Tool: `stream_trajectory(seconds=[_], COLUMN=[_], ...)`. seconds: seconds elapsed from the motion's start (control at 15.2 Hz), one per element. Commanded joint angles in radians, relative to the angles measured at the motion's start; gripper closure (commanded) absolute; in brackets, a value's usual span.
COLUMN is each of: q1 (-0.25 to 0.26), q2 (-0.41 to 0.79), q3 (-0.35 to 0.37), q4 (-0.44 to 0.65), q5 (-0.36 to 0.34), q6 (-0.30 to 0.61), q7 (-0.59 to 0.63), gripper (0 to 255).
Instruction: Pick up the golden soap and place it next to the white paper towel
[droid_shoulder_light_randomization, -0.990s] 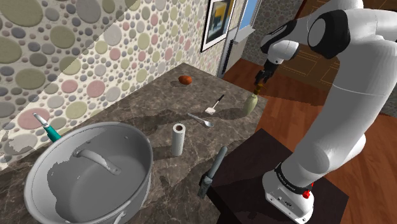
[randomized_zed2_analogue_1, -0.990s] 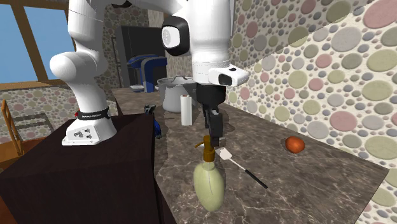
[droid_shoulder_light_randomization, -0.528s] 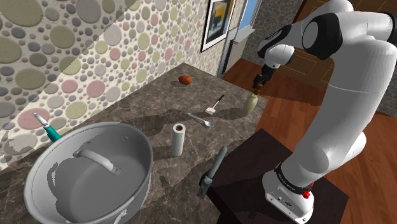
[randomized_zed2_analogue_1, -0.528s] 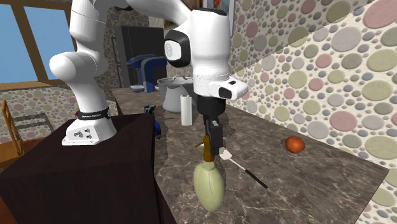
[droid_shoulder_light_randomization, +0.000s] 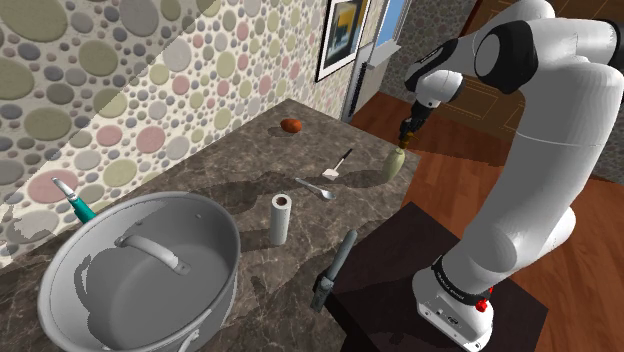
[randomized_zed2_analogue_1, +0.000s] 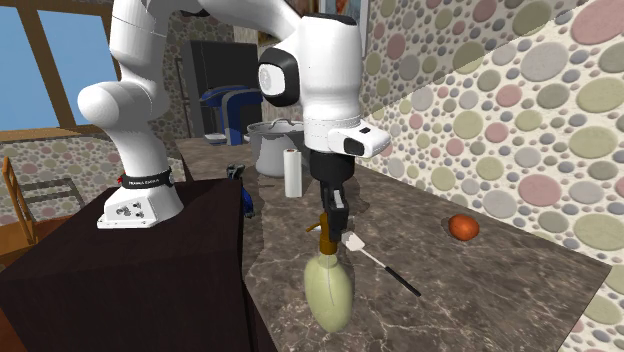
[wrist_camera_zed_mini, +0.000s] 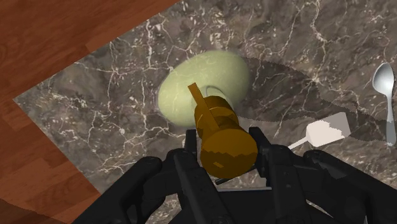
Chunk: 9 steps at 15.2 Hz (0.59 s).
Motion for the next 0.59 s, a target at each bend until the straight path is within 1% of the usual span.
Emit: stream_trajectory(seconds=[0.0, 0.4, 0.53], q1=[0.0, 0.0, 0.006], q2=[0.0, 0.0, -0.018], q3=[0.0, 0.0, -0.008], q4=[0.0, 0.0, 0.005], q5=[0.0, 0.0, -0.015], q6=[0.0, 0.0, -0.019], q7=[0.0, 0.0, 0.011], gripper=[255, 255, 255])
